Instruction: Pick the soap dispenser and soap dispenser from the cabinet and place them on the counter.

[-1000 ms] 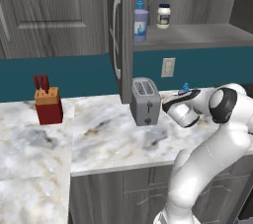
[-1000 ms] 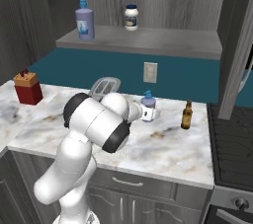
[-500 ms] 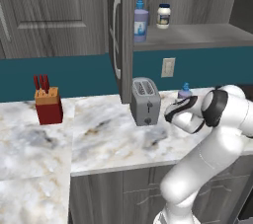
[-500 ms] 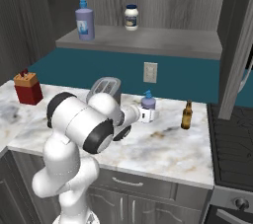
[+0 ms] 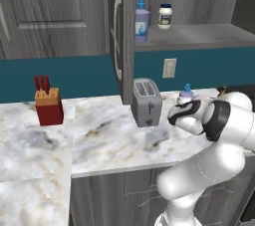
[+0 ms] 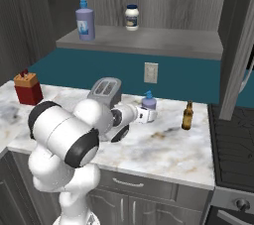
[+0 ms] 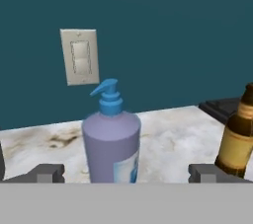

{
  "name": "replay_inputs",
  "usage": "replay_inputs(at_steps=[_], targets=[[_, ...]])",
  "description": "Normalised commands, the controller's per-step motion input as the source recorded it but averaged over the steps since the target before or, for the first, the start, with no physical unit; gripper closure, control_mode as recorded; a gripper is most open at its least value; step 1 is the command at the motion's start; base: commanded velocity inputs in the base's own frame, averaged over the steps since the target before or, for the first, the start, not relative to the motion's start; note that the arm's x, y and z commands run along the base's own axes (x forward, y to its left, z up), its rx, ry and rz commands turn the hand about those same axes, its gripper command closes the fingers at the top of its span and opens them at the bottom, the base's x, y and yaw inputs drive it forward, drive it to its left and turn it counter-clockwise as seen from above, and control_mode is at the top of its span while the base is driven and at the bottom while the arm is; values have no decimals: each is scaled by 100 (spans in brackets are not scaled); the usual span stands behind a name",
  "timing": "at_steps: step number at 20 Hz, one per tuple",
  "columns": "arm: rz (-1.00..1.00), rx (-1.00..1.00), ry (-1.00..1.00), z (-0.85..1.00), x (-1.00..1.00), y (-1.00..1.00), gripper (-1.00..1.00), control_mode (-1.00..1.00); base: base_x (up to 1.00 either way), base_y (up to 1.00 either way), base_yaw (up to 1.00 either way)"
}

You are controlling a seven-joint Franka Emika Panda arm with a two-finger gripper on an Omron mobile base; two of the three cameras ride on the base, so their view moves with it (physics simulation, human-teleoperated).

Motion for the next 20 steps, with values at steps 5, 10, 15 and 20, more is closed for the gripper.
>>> replay_inputs(at_steps=[5,10,15,20], targets=[[1,5,0,39,-18,-1,-100,-100,0,0,0],[2,-1,1,40,-14,0,-100,-100,0,0,0],[4,-4,0,16,-18,-7,-100,-100,0,0,0],[2,-7,1,2,-20,-3,-100,-100,0,0,0]])
